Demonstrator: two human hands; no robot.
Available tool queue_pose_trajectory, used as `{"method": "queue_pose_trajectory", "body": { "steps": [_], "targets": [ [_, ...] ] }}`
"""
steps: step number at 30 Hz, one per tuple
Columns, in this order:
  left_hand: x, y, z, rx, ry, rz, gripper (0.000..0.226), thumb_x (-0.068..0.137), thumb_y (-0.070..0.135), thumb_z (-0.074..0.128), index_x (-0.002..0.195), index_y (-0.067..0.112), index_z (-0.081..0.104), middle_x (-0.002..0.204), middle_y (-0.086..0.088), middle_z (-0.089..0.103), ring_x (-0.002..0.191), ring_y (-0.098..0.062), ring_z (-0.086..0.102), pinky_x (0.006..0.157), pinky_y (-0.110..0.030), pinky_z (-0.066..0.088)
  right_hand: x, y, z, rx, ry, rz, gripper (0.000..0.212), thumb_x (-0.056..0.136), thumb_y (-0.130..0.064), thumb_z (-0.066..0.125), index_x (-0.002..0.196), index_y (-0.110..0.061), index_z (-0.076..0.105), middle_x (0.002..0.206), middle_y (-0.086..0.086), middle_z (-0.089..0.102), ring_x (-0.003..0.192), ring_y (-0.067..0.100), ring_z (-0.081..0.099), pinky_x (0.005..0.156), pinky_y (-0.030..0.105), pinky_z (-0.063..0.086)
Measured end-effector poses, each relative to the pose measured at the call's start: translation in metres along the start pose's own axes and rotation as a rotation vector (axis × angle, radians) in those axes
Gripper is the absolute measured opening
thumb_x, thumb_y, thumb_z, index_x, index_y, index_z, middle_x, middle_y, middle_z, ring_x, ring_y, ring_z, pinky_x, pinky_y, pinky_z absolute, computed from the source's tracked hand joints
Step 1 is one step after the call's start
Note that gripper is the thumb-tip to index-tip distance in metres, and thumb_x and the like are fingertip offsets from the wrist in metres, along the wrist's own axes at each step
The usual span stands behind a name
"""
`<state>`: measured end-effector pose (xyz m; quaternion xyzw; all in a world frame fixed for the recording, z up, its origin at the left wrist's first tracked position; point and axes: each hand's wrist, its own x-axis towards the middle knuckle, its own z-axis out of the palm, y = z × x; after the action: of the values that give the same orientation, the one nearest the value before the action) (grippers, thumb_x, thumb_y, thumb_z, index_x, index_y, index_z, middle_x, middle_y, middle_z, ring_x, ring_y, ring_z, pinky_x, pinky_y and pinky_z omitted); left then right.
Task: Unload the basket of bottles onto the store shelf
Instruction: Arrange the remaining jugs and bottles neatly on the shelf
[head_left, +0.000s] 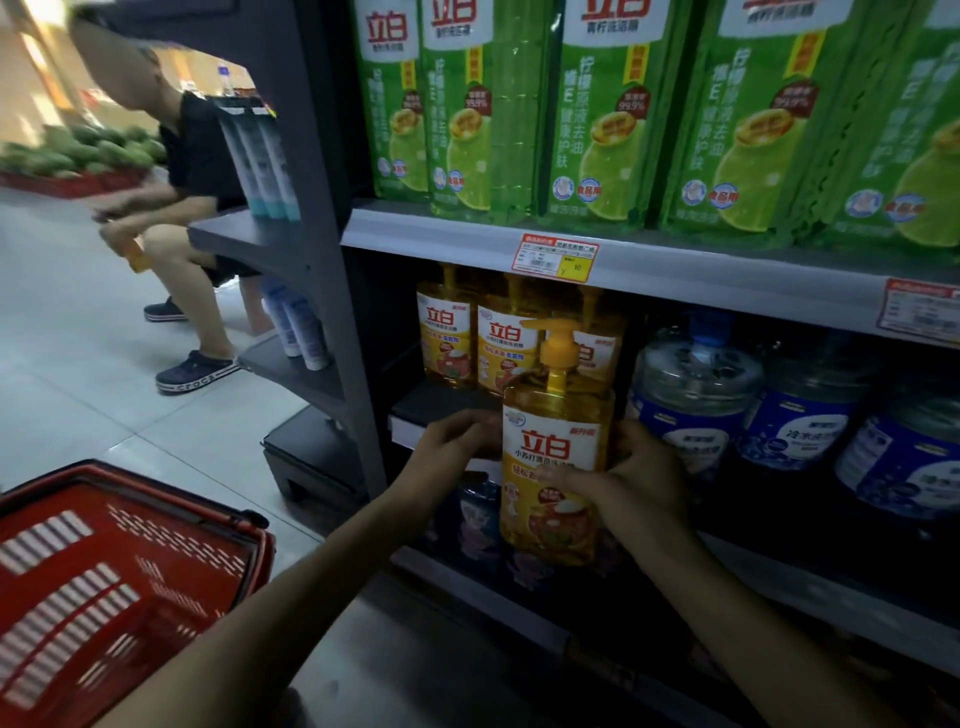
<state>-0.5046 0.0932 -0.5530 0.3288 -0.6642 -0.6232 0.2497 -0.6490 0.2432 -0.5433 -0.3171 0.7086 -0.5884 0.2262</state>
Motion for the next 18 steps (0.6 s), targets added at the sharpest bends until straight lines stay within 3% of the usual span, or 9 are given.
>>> {"method": "queue_pose_trajectory", "body": {
  "steps": [3, 6, 9, 11, 13, 18],
  "targets": [
    [-0.012, 0.005, -0.016, 0.024, -0.067, -0.013, 0.024, 0.103, 0.024, 0.057, 0.124, 0.022, 0.069, 0.118, 0.004, 0.075, 0.105, -0.006, 0.071, 0.071, -0.015, 0.054, 0.010, -0.003, 0.020, 0.020, -0.024, -0.006, 0.053, 0.068, -0.002, 0.092, 0.109, -0.019, 0.064, 0.090, -0.016, 0.068, 0.064, -0.015, 0.065, 0.046, 0.009, 0.048],
    [-0.017, 0.005, -0.027, 0.034, -0.081, 0.016, 0.023, 0.101, 0.025, 0.063, 0.123, 0.031, 0.065, 0.119, 0.011, 0.072, 0.097, 0.004, 0.071, 0.067, -0.010, 0.054, 0.016, -0.005, 0.039, -0.007, -0.022, -0.017, 0.056, 0.065, -0.012, 0.096, 0.109, -0.026, 0.065, 0.092, -0.018, 0.069, 0.085, -0.005, 0.068, 0.061, 0.017, 0.054],
    [-0.020, 0.002, -0.032, 0.036, -0.015, 0.082, 0.038, 0.090, 0.039, 0.072, 0.125, 0.025, 0.066, 0.114, 0.008, 0.076, 0.099, -0.003, 0.074, 0.077, -0.018, 0.059, 0.020, -0.006, 0.060, -0.027, -0.013, -0.022, 0.062, 0.061, -0.023, 0.099, 0.114, -0.026, 0.067, 0.098, -0.016, 0.073, 0.095, 0.006, 0.071, 0.077, 0.034, 0.061],
    [-0.020, -0.001, -0.034, 0.031, 0.053, 0.098, 0.052, 0.082, 0.049, 0.076, 0.126, 0.024, 0.068, 0.114, 0.008, 0.077, 0.104, -0.009, 0.074, 0.088, -0.029, 0.062, 0.022, -0.008, 0.074, -0.044, -0.006, -0.040, 0.065, 0.059, -0.028, 0.100, 0.114, -0.027, 0.066, 0.099, -0.017, 0.072, 0.094, 0.006, 0.070, 0.076, 0.033, 0.061],
    [-0.018, -0.004, -0.038, 0.010, 0.120, 0.110, 0.047, 0.084, 0.048, 0.079, 0.123, 0.024, 0.070, 0.111, 0.010, 0.078, 0.102, -0.009, 0.075, 0.092, -0.036, 0.061, 0.023, -0.009, 0.087, -0.056, -0.009, -0.054, 0.063, 0.059, -0.031, 0.099, 0.112, -0.032, 0.064, 0.100, -0.018, 0.071, 0.094, 0.004, 0.069, 0.074, 0.029, 0.057],
    [-0.012, -0.007, -0.052, -0.008, 0.191, 0.123, 0.045, 0.083, 0.045, 0.083, 0.120, 0.022, 0.072, 0.110, 0.008, 0.079, 0.101, -0.007, 0.075, 0.094, -0.039, 0.061, 0.030, -0.012, 0.110, -0.070, -0.060, -0.082, 0.069, 0.065, -0.025, 0.096, 0.125, -0.030, 0.063, 0.112, -0.012, 0.072, 0.102, 0.008, 0.068, 0.086, 0.037, 0.060]
  ]
}}
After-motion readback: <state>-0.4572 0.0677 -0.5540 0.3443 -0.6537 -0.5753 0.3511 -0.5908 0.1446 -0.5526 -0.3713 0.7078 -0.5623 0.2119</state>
